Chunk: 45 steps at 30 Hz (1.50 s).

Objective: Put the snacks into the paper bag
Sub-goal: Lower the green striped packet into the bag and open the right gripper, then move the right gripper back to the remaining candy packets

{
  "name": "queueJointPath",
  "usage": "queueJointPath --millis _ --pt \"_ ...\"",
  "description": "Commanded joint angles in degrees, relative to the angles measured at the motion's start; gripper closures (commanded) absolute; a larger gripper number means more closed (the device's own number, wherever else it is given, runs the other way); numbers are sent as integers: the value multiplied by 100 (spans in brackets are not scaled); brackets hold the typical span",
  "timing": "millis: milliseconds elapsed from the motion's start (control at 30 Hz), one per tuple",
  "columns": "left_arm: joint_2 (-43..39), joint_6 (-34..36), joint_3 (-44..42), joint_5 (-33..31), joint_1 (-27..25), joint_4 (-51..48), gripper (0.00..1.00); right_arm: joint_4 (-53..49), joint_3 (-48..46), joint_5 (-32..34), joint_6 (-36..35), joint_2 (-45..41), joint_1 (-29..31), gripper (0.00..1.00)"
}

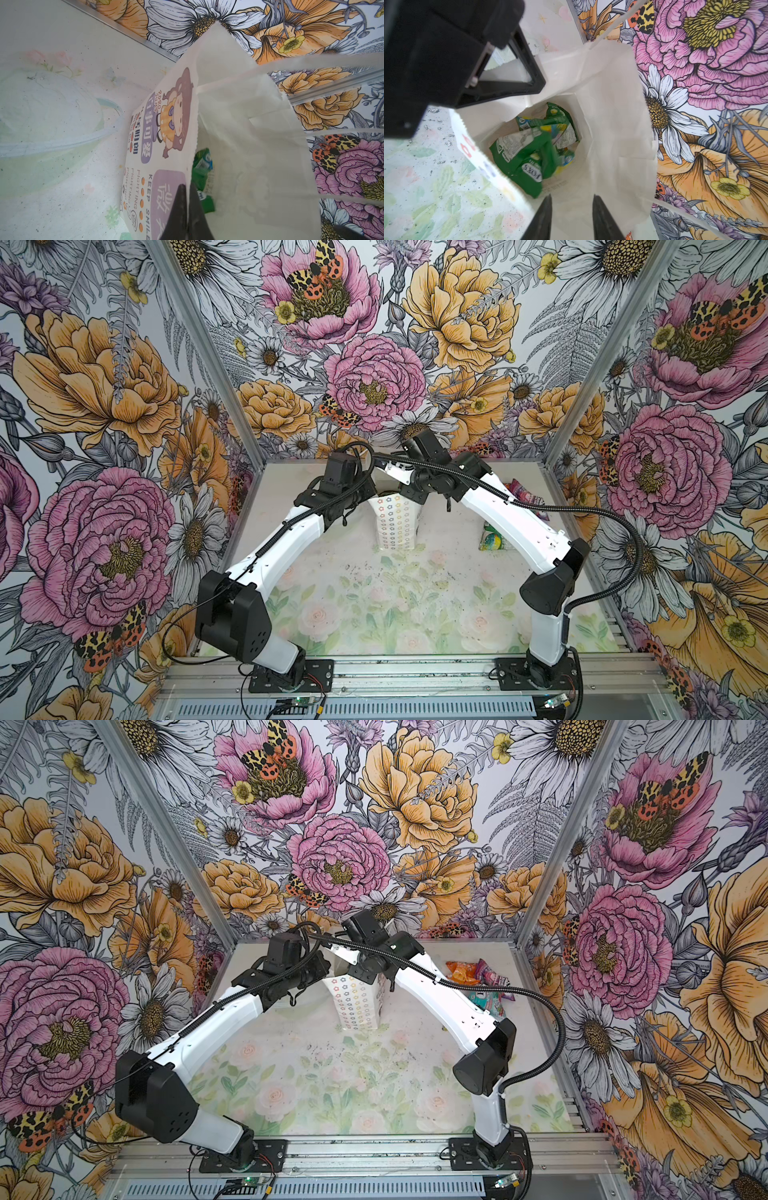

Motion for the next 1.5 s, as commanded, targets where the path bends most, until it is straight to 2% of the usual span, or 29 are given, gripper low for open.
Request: queueJointPath --millis 0,233,467,600,800,867,1033,1267,1467 --pt "25 127 177 28 65 183 100 29 198 372 63 -1 48 62" --pt "57 114 167 28 70 183 100 70 387 328 385 -167 52 61" --pt "34 117 153 55 83 190 100 248 126 45 795 -642 27 61" --pt "-6 127 134 68 84 185 100 673 -510 -57 1016 -1146 -33 60" --pt "-11 171 135 73 66 194 100 1895 -1899 -417 1605 -2185 -363 58" --pt "1 167 137 81 74 189 100 2197 -2325 -573 1836 -2521 -530 50" --pt "27 153 134 116 83 202 100 2583 -3050 -778 2350 -3131 -938 41" --pt "-20 220 115 99 66 254 100 2590 -3811 -677 2951 -3687 -1484 33" --pt "-7 198 130 103 59 259 100 2587 -4494 -159 3941 -4004 -2156 10"
